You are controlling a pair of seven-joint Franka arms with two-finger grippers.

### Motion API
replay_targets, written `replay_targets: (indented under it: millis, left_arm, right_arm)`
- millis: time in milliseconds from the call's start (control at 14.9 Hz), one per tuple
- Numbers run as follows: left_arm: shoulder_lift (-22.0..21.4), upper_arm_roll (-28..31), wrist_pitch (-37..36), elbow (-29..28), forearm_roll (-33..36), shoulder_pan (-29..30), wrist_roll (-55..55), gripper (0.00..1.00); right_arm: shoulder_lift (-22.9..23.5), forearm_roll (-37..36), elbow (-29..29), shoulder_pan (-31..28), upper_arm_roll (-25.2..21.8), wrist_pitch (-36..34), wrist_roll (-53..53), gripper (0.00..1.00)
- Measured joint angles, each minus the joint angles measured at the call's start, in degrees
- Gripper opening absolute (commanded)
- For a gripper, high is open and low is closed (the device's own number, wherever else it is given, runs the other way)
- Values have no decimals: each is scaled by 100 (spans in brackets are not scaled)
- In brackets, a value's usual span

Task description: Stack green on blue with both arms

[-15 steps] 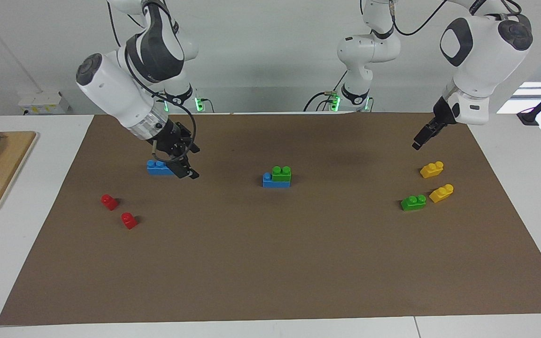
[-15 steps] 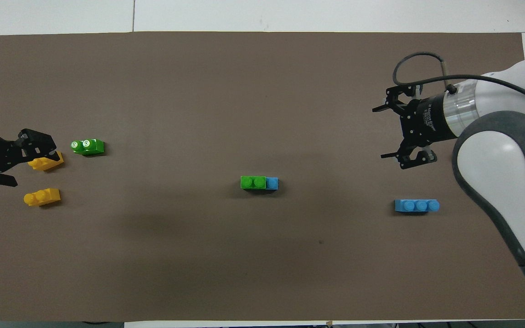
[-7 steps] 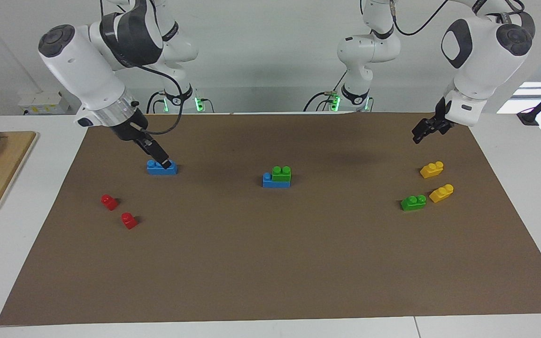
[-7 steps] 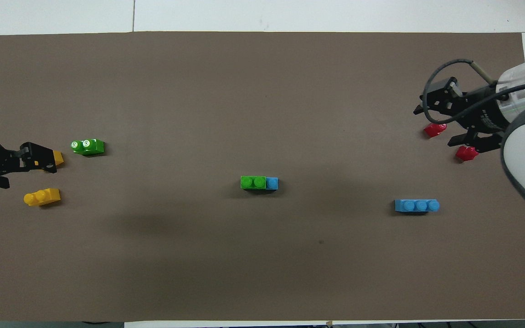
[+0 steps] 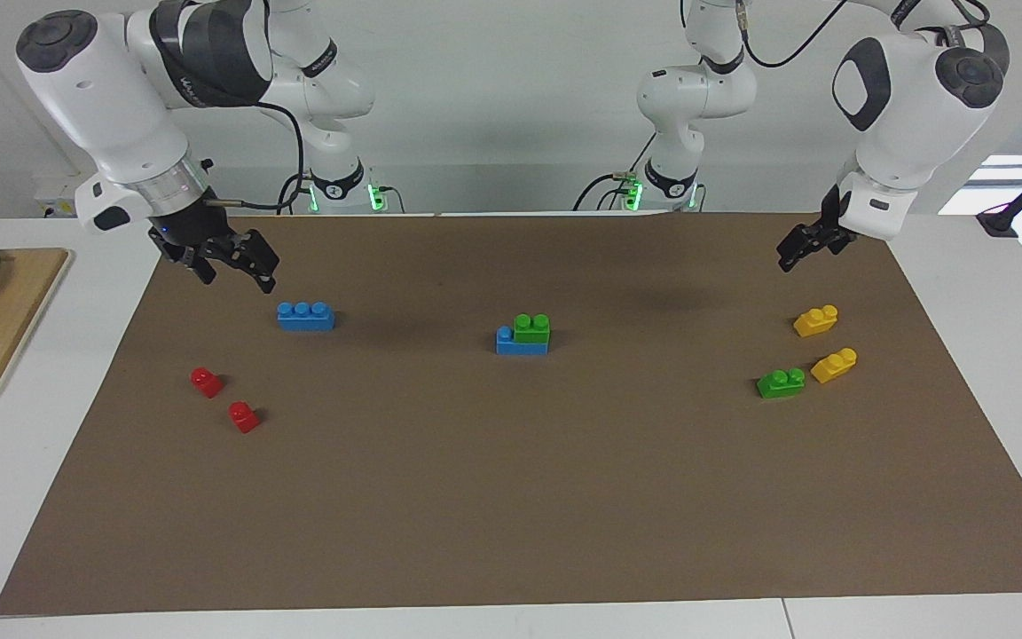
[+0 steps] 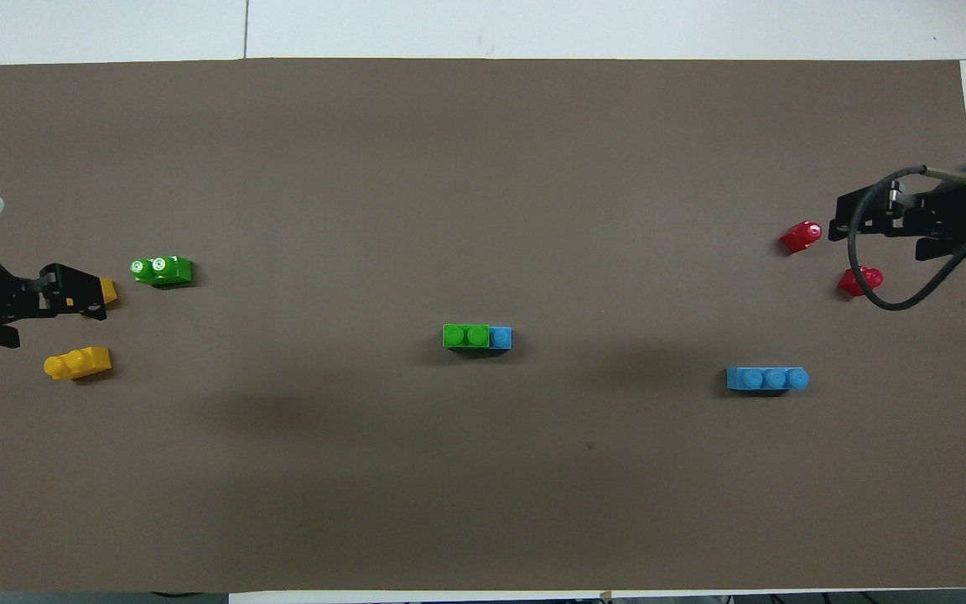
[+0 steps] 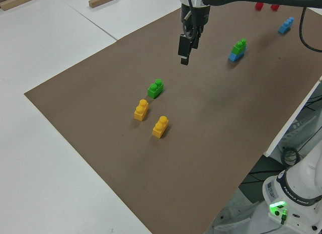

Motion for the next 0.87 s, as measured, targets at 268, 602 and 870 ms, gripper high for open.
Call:
replay_targets:
  millis: [268, 602, 870]
  left_arm:
    - [20, -40, 4, -1, 0, -2, 328, 100]
    - [377, -32, -170, 445, 0, -1, 733, 100]
    - [617, -30, -299, 780, 0, -1, 863, 100]
  right_arm:
    - [-65, -240, 1, 0, 0, -169, -822, 97]
    - [-68, -266, 1, -3, 0, -333, -927, 97]
    - [-86, -267, 1, -37, 0, -406, -927, 97]
